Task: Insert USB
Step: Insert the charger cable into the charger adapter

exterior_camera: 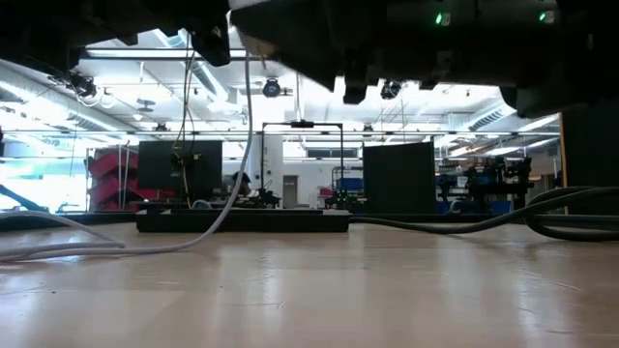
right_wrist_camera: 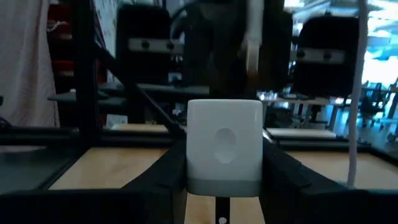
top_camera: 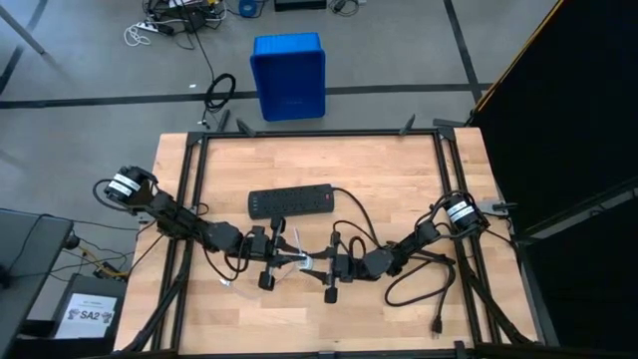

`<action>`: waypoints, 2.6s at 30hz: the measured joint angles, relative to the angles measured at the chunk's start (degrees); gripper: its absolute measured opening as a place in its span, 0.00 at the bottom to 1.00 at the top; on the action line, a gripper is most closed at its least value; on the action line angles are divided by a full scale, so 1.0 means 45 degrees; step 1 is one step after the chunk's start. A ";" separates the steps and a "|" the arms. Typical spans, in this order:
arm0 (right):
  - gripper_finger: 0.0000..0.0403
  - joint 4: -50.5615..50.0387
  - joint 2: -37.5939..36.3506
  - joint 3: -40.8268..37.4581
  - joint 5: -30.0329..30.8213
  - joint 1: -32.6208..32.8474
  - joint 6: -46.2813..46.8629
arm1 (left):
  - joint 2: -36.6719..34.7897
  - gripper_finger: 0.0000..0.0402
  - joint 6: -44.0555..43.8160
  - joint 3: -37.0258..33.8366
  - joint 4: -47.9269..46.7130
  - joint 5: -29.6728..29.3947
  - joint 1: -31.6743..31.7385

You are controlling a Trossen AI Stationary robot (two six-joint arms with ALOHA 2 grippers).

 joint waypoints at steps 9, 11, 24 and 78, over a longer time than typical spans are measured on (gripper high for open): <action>0.27 0.0467 0.0000 0.0000 0.0274 0.0118 -0.0326 | 0.0000 0.02 -0.0402 0.0000 0.0096 0.0015 -0.0048; 0.27 0.0467 0.0000 0.0000 0.0276 0.0111 -0.0217 | 0.0000 0.02 -0.0491 0.0000 0.0098 0.0015 -0.0049; 0.27 0.0688 0.0000 -0.0005 0.0242 0.0026 -0.0011 | 0.0000 0.02 -0.0502 0.0000 -0.0058 0.0112 -0.0049; 0.27 0.0829 0.0029 0.0221 0.0353 0.0166 -0.0208 | -0.0019 0.02 -0.0502 0.0015 -0.0247 0.0063 -0.0039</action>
